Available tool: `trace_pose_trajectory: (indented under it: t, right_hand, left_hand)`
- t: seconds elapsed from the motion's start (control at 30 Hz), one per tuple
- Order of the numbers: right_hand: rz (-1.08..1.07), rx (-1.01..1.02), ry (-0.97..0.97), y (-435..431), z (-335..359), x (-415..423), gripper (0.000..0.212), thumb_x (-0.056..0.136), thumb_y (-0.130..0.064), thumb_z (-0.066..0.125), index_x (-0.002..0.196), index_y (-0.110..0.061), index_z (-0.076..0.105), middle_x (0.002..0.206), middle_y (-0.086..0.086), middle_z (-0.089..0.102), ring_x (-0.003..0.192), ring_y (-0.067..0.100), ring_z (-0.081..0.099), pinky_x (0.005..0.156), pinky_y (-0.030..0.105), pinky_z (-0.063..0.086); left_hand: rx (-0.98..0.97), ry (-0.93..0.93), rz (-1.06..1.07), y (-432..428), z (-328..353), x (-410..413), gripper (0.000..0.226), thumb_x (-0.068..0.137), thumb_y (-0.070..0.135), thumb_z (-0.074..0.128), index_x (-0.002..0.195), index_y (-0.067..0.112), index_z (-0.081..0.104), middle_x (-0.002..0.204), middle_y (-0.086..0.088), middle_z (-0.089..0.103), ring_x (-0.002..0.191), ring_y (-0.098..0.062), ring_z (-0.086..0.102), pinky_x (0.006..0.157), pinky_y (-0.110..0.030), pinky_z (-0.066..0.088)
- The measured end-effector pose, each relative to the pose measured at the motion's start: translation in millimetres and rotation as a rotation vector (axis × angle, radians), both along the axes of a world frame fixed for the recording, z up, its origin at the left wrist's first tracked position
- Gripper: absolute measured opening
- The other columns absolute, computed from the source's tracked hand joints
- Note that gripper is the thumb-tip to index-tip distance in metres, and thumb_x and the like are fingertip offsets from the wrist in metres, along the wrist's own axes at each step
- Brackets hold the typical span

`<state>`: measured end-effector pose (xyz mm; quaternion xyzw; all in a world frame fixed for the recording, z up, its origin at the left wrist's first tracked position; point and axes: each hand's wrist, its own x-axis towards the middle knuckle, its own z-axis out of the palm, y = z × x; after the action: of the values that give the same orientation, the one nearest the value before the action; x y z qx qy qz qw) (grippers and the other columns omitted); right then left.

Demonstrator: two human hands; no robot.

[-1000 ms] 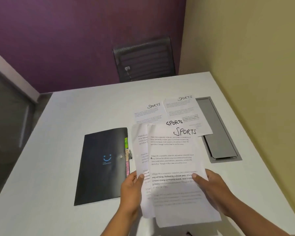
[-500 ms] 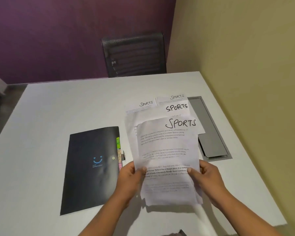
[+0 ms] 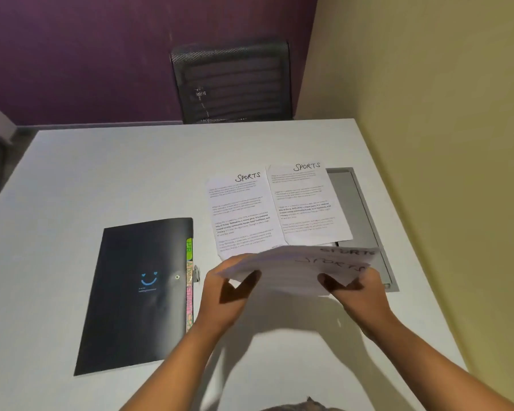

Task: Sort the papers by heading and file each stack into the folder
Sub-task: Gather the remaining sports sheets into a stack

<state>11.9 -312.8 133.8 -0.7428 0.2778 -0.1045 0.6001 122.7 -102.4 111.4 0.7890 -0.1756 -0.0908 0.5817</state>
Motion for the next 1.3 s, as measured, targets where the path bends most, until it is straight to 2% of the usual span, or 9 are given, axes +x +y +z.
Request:
trace_pose_trajectory:
  t: [0.13,0.33,0.43,0.53,0.6,0.7,0.83,1.03,1.3]
  right_hand:
    - [-0.021,0.062,0.076,-9.6,-22.2,4.0,0.035,0.081,0.000,0.075,0.083,-0.033,0.065,0.070,-0.027,0.072,0.064,-0.013,0.065,0.057,0.004,0.047]
    - [0.023,-0.014,0.199,-35.1,-49.4,19.0,0.014,0.085,-0.007,0.073,0.085,-0.020,0.068,0.070,-0.018,0.070,0.065,0.003,0.068,0.057,0.008,0.047]
    - [0.004,-0.003,0.198,-47.7,-60.3,31.5,0.019,0.089,-0.004,0.068,0.093,-0.022,0.071,0.083,-0.011,0.074,0.075,0.013,0.067,0.071,0.022,0.054]
    - [0.023,0.013,0.222,-59.5,-70.3,50.4,0.028,0.088,0.008,0.062,0.093,-0.017,0.072,0.081,-0.002,0.075,0.074,0.016,0.067,0.064,0.019,0.055]
    - [-0.012,0.039,0.265,-71.5,-79.8,68.1,0.031,0.086,0.012,0.059,0.104,-0.010,0.071,0.093,0.005,0.074,0.083,0.018,0.069,0.077,0.026,0.060]
    - [-0.119,-0.058,0.333,-96.9,-98.4,99.0,0.026,0.088,-0.002,0.062,0.109,-0.016,0.069,0.104,0.004,0.073,0.095,0.023,0.070,0.092,0.044,0.057]
    - [-0.156,-0.338,0.475,-128.9,-112.5,142.9,0.047,0.087,-0.030,0.067,0.128,-0.007,0.057,0.125,0.009,0.064,0.111,0.028,0.062,0.095,0.040,0.052]
    - [-0.105,-0.619,0.855,-150.2,-123.6,181.5,0.079,0.075,-0.054,0.074,0.130,-0.005,0.048,0.123,0.019,0.058,0.116,0.042,0.055,0.090,0.052,0.052]
    - [-0.315,-0.229,0.498,-153.0,-112.2,186.5,0.022,0.091,-0.025,0.064,0.104,-0.008,0.071,0.103,0.009,0.072,0.082,0.028,0.064,0.076,0.033,0.053]
  left_hand:
    - [0.050,0.017,-0.057,-6.3,-29.0,11.2,0.016,0.086,0.003,0.071,0.099,0.011,0.076,0.100,0.006,0.075,0.095,-0.003,0.069,0.078,-0.013,0.051]
    - [0.136,0.196,-0.014,-28.5,-40.6,31.1,0.012,0.092,0.017,0.066,0.089,0.025,0.075,0.082,0.017,0.073,0.078,0.008,0.066,0.070,-0.013,0.050]
    - [0.106,0.279,0.009,-37.5,-43.2,47.1,0.017,0.095,0.024,0.062,0.087,0.017,0.075,0.083,0.005,0.076,0.082,-0.010,0.071,0.071,-0.026,0.055]
    - [0.076,0.281,0.077,-43.0,-40.8,64.6,0.019,0.095,0.011,0.060,0.088,0.023,0.073,0.080,0.012,0.073,0.076,0.001,0.067,0.069,-0.015,0.052]
    - [0.015,0.334,0.159,-41.2,-43.5,76.3,0.019,0.096,0.009,0.060,0.092,0.021,0.073,0.081,0.013,0.074,0.076,0.003,0.066,0.072,-0.015,0.052]
    - [0.009,0.381,0.262,-30.7,-50.2,91.2,0.013,0.096,0.020,0.061,0.090,0.025,0.072,0.081,0.017,0.075,0.079,0.001,0.069,0.073,-0.019,0.053]
    - [-0.050,0.507,0.335,-13.9,-52.0,102.6,0.011,0.095,0.016,0.063,0.098,0.018,0.074,0.095,-0.006,0.078,0.092,-0.027,0.073,0.084,-0.042,0.058]
    - [-0.068,0.585,0.409,5.3,-48.7,102.3,0.011,0.094,0.010,0.062,0.100,0.015,0.071,0.093,-0.004,0.078,0.087,-0.024,0.075,0.073,-0.036,0.062]
    - [-0.091,0.636,0.444,20.9,-46.7,101.8,0.011,0.093,0.009,0.062,0.102,0.010,0.070,0.094,-0.007,0.078,0.086,-0.028,0.075,0.076,-0.043,0.061]
